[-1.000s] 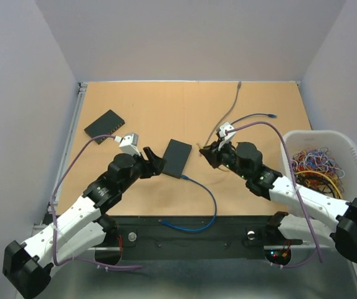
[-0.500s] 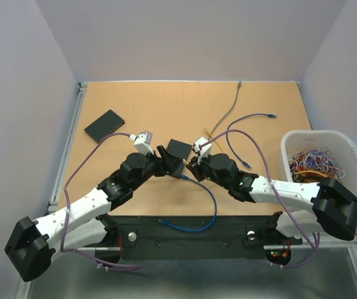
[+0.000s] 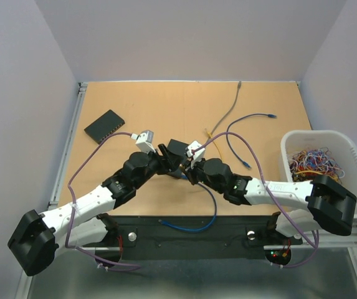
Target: Insert the plug into the switch port
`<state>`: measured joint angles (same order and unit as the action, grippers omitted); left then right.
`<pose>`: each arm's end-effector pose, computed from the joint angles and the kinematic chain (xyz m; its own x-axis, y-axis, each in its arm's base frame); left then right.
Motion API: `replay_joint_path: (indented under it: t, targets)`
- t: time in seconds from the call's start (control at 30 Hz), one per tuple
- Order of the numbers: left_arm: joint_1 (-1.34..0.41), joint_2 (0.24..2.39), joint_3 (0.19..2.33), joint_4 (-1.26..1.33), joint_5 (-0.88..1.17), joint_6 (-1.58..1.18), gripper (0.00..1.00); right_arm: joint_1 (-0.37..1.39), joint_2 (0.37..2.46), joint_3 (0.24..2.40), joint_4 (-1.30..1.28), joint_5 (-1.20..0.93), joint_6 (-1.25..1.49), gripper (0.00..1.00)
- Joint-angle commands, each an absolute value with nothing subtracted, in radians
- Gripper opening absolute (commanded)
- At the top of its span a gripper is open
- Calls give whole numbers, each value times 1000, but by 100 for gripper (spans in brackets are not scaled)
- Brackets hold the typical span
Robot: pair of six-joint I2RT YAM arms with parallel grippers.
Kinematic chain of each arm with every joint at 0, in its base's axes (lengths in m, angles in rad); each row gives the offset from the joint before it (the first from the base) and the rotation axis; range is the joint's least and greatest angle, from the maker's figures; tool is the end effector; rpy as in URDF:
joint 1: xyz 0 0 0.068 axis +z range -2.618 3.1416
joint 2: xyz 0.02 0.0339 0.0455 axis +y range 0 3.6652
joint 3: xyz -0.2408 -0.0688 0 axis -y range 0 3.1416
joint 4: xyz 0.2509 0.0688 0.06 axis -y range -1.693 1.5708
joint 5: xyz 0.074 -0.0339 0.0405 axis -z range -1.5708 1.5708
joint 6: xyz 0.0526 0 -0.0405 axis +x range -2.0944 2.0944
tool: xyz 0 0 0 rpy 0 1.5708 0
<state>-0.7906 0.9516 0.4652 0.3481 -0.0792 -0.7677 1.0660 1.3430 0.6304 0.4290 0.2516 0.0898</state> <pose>0.1826 -0.1785 0.2279 -0.5236 -0.4552 -0.7202 0.4028 0.6127 -0.6800 0.1636 0.2691 0.1945 -0.2004 -0.1832 -0.9624 -0.7170 0.6968 0.0167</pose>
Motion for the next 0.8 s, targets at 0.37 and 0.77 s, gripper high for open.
replay_joint_path:
  t: [0.37, 0.77]
  targets:
    - [-795, 864, 381, 512, -48, -765, 60, 1083, 1253, 572, 655, 187, 149, 0]
    - [-795, 628, 166, 939, 156, -729, 59, 991, 1180, 466, 876, -179, 307, 0]
